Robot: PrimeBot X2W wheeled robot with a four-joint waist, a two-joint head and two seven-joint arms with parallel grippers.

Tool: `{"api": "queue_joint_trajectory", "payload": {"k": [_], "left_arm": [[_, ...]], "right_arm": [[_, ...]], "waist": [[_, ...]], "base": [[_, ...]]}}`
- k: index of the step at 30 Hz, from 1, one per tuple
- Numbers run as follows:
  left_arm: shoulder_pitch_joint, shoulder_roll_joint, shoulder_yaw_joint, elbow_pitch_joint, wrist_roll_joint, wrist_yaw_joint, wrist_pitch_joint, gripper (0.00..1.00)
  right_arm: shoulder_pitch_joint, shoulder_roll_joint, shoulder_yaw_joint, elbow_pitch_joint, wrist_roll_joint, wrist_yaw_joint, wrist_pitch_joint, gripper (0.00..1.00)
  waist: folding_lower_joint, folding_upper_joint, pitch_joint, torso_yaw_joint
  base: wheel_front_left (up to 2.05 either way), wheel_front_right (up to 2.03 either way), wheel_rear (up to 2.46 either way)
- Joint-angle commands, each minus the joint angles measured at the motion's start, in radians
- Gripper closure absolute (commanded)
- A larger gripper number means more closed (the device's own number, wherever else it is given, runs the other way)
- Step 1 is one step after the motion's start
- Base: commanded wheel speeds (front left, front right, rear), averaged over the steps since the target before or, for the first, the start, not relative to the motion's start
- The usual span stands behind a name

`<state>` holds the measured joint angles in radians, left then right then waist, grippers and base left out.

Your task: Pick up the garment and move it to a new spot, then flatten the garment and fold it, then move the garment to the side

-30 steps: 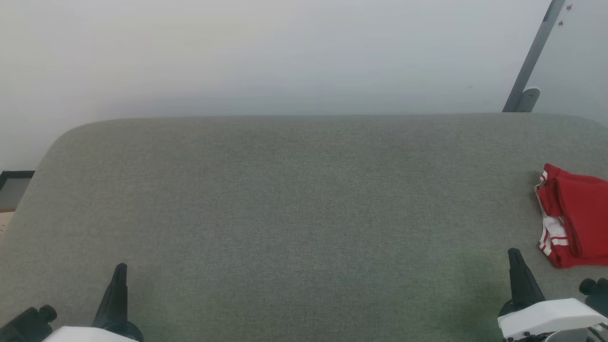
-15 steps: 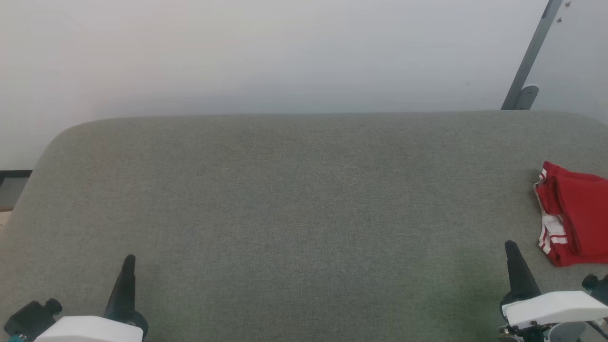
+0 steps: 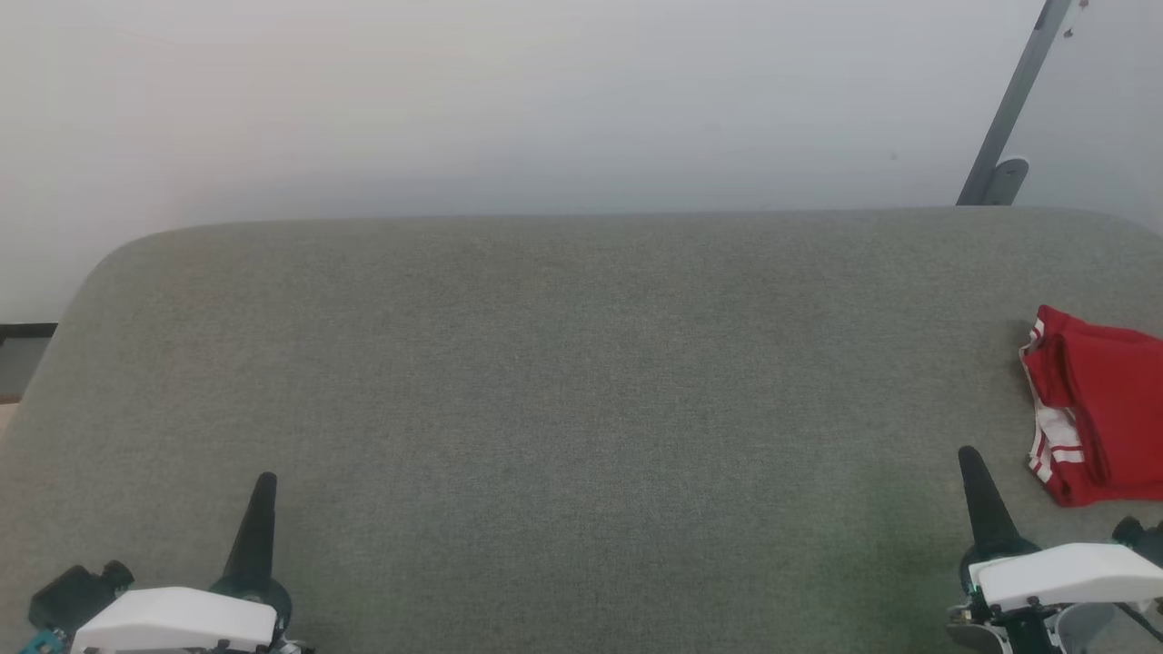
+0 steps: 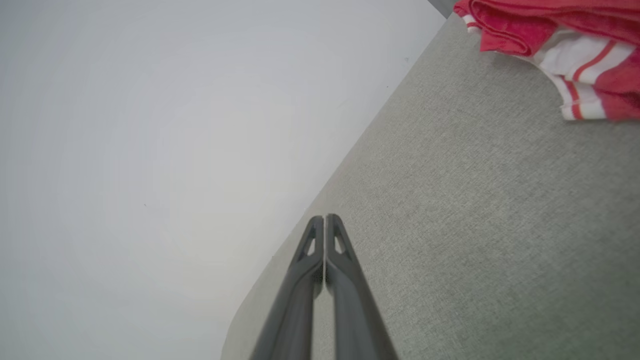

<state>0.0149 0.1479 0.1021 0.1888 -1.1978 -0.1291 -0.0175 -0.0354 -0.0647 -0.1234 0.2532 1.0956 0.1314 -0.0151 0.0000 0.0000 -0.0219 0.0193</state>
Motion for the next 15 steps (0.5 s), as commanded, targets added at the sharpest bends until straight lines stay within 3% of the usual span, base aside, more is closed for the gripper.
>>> {"api": "queue_joint_trajectory", "payload": {"k": [1,15], "left_arm": [[-0.027,0.001,0.006,-0.004,-0.026,-0.001,0.008,1.00],[-0.055,-0.027,0.008,0.014,-0.136,-0.002,0.044,1.00]], "right_arm": [[-0.023,0.000,0.003,-0.015,0.028,-0.001,0.008,1.00],[-0.039,0.004,0.005,-0.014,0.167,-0.001,0.044,1.00]], "waist": [[0.0000,0.0000,0.001,0.000],[0.0000,0.0000,0.006,-0.005]], "base": [[0.00,0.00,0.00],[0.00,0.00,0.00]]}}
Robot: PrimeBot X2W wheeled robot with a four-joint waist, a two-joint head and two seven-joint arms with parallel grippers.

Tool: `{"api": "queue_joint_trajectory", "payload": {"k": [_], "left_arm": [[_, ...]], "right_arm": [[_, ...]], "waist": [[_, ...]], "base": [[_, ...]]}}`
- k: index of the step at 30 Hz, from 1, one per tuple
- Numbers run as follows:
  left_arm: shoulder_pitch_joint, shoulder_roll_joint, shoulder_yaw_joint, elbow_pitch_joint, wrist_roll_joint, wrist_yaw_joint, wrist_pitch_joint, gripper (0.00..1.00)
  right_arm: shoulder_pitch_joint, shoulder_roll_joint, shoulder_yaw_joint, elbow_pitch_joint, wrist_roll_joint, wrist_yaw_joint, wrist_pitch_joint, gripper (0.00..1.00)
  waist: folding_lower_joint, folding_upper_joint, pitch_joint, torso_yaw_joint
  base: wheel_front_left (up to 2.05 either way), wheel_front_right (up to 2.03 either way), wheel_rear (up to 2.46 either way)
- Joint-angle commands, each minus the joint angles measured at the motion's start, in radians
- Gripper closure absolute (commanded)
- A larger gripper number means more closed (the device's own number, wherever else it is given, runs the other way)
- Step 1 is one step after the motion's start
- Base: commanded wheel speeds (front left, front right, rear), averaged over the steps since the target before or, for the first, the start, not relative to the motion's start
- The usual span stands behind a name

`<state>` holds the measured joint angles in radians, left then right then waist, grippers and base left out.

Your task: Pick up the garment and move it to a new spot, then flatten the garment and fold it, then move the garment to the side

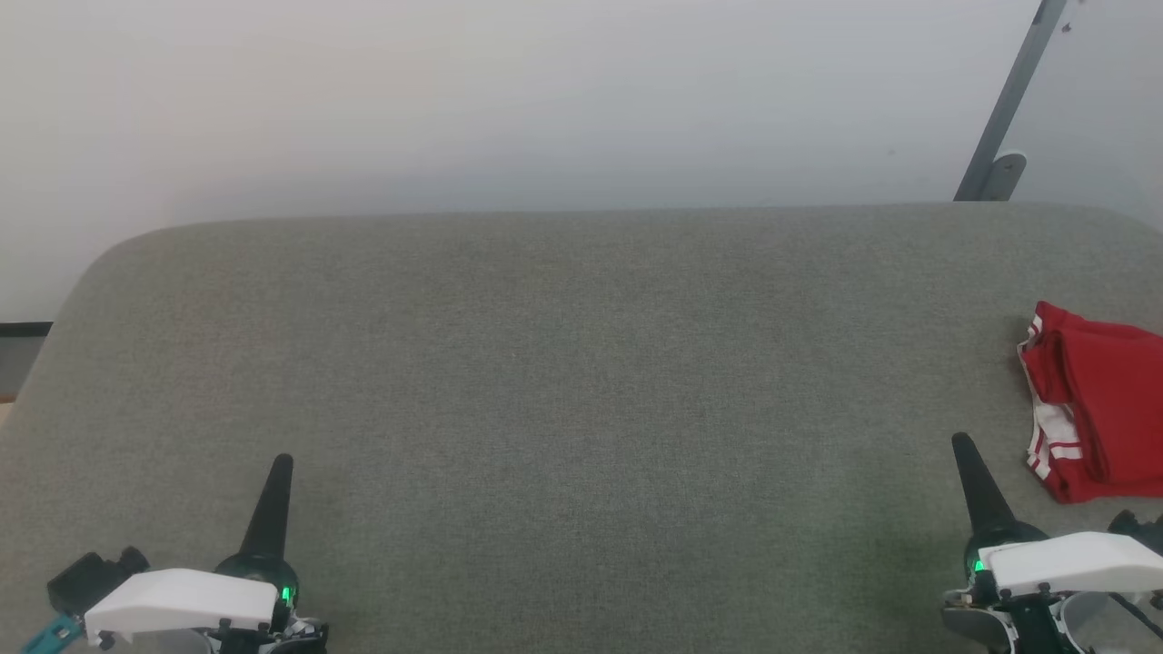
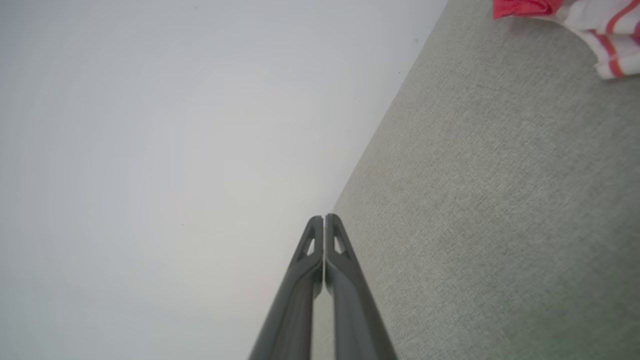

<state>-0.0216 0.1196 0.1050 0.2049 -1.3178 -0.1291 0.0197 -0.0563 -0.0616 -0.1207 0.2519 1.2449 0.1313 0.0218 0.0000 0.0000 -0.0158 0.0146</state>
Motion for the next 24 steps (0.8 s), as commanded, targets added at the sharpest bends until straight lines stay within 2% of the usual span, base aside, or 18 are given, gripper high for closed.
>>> {"api": "queue_joint_trajectory", "payload": {"k": [1,24], "left_arm": [[-0.020,-0.001,0.005,-0.001,-0.024,-0.002,0.008,1.00],[-0.066,-0.043,0.009,0.024,-0.183,-0.002,0.061,1.00]], "right_arm": [[-0.019,0.002,0.002,-0.012,0.026,-0.001,0.010,1.00],[-0.041,0.009,0.005,-0.010,0.228,0.000,0.060,1.00]], "waist": [[0.0000,0.0000,0.001,0.000],[0.0000,0.0000,0.010,-0.008]], "base": [[0.00,0.00,0.00],[0.00,0.00,0.00]]}}
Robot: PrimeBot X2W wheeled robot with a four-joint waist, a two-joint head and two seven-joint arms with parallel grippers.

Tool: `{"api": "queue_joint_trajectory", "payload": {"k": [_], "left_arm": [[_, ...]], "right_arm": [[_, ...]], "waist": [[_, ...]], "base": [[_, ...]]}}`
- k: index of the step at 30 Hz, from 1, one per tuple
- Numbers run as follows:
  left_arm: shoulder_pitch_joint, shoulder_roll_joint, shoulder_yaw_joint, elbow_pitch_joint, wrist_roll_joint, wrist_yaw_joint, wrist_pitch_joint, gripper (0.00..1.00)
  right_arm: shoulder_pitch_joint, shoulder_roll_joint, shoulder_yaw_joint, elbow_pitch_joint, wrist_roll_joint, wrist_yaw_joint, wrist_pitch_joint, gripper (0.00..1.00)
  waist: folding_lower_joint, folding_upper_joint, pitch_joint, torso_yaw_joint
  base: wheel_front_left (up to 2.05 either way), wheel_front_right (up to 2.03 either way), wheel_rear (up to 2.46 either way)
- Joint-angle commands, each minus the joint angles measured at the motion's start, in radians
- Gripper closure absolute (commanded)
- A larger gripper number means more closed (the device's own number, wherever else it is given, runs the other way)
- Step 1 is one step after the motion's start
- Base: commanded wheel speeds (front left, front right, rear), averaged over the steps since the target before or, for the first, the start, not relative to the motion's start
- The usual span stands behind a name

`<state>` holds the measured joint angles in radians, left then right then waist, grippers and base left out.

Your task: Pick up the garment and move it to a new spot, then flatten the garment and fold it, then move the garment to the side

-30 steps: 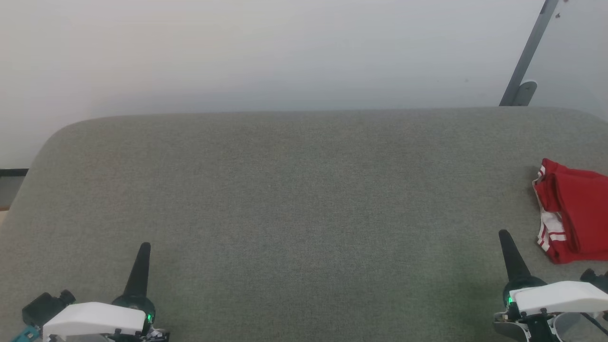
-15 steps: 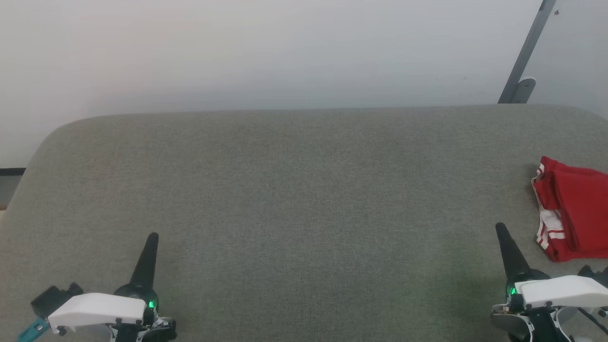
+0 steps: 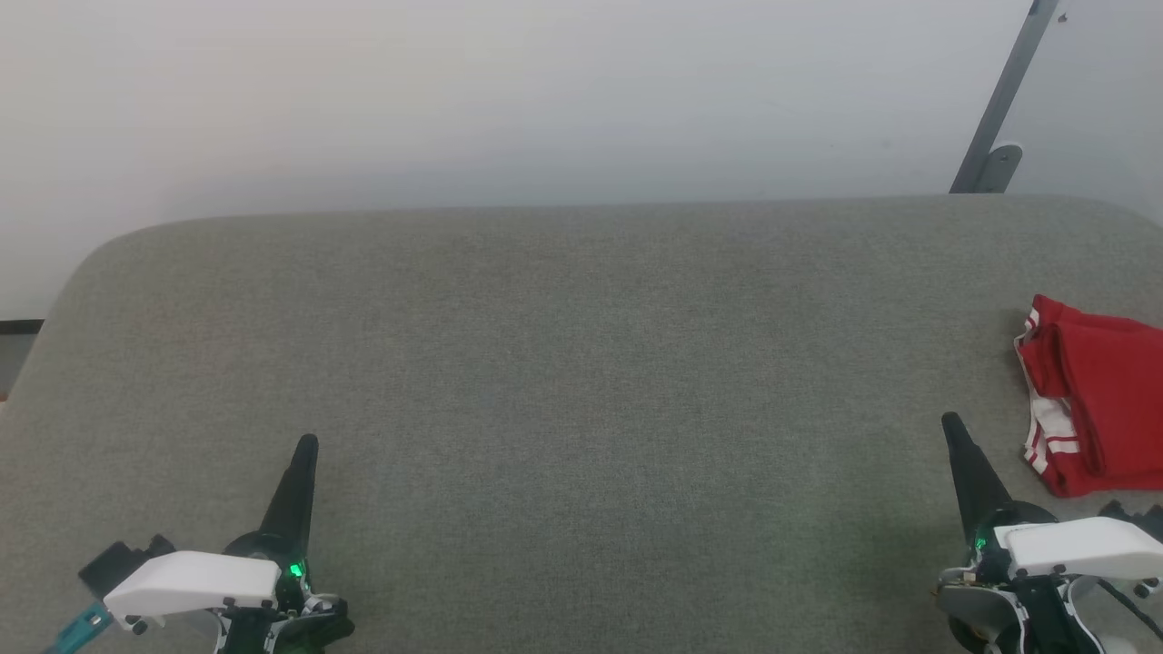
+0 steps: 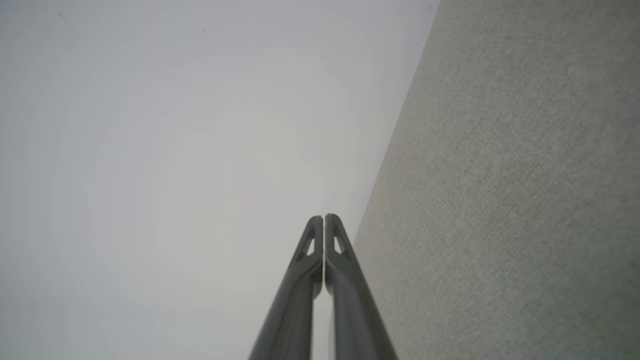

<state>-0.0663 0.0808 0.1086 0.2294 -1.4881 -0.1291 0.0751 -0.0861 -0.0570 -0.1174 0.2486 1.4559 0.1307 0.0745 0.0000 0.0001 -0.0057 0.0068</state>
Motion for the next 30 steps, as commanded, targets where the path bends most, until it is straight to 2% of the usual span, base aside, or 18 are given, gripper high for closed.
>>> {"api": "queue_joint_trajectory", "payload": {"k": [1,21,30], "left_arm": [[-0.024,-0.006,0.005,0.000,-0.020,-0.002,0.007,1.00],[-0.049,-0.034,0.007,0.018,-0.128,-0.003,0.043,1.00],[-0.049,-0.033,0.007,0.017,-0.126,-0.003,0.043,1.00]], "right_arm": [[-0.012,0.005,0.002,-0.007,0.024,0.000,0.008,1.00],[-0.027,0.009,0.004,-0.006,0.163,0.000,0.044,1.00],[-0.026,0.009,0.003,-0.006,0.159,0.000,0.043,1.00]], "waist": [[0.0000,-0.0001,0.001,-0.001],[0.0000,-0.0001,0.009,-0.007],[0.0000,-0.0001,0.009,-0.007]], "base": [[0.00,0.00,0.00],[0.00,0.00,0.00],[0.00,0.00,0.00]]}}
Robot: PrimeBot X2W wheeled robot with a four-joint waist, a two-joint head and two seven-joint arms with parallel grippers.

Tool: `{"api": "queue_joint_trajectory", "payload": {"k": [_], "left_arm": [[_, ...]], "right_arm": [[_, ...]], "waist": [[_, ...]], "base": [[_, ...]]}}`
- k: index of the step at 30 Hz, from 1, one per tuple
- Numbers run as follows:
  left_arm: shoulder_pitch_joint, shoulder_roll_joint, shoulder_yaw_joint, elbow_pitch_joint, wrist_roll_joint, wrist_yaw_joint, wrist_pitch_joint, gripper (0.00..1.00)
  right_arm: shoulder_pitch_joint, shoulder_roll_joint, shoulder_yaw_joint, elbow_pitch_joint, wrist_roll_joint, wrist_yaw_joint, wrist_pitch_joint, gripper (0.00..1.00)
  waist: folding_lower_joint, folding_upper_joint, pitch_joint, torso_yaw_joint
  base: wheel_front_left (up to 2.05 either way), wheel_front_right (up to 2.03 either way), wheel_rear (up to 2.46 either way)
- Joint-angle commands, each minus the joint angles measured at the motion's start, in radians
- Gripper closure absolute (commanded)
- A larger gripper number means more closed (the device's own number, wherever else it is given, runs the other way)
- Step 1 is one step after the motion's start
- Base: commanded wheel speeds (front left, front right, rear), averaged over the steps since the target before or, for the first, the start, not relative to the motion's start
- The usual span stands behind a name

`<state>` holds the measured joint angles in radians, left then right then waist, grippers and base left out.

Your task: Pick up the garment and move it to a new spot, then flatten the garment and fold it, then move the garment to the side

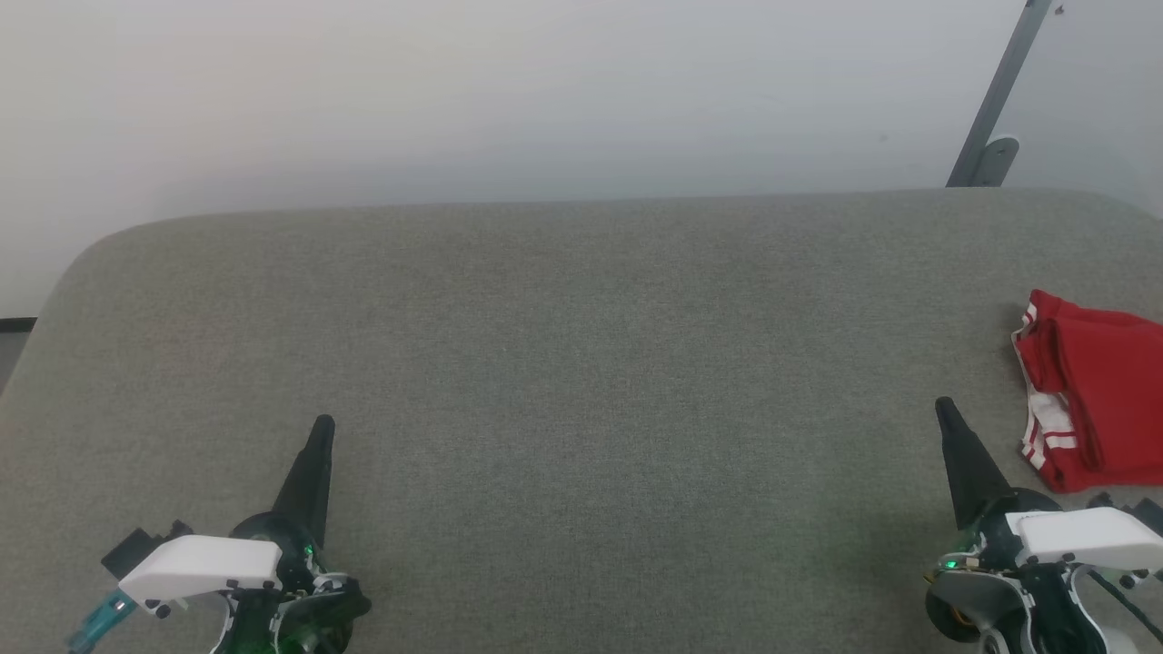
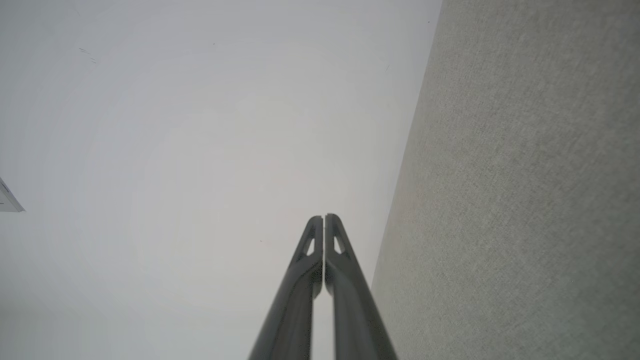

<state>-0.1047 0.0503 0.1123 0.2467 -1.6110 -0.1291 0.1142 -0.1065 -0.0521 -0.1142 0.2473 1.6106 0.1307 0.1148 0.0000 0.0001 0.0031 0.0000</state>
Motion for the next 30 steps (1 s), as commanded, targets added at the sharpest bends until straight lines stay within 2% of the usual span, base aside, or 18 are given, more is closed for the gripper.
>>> {"api": "queue_joint_trajectory", "payload": {"k": [1,30], "left_arm": [[-0.011,-0.003,0.004,0.000,-0.003,-0.003,0.004,1.00],[-0.011,-0.003,0.004,0.000,-0.003,-0.003,0.004,1.00]], "right_arm": [[-0.006,0.004,0.000,-0.004,0.004,0.000,0.003,1.00],[-0.006,0.004,0.000,-0.004,0.004,0.000,0.003,1.00]], "waist": [[0.0000,-0.0001,0.000,0.000],[0.0000,-0.0001,0.000,0.000]], "base": [[0.00,0.00,0.00],[0.00,0.00,0.00]]}}
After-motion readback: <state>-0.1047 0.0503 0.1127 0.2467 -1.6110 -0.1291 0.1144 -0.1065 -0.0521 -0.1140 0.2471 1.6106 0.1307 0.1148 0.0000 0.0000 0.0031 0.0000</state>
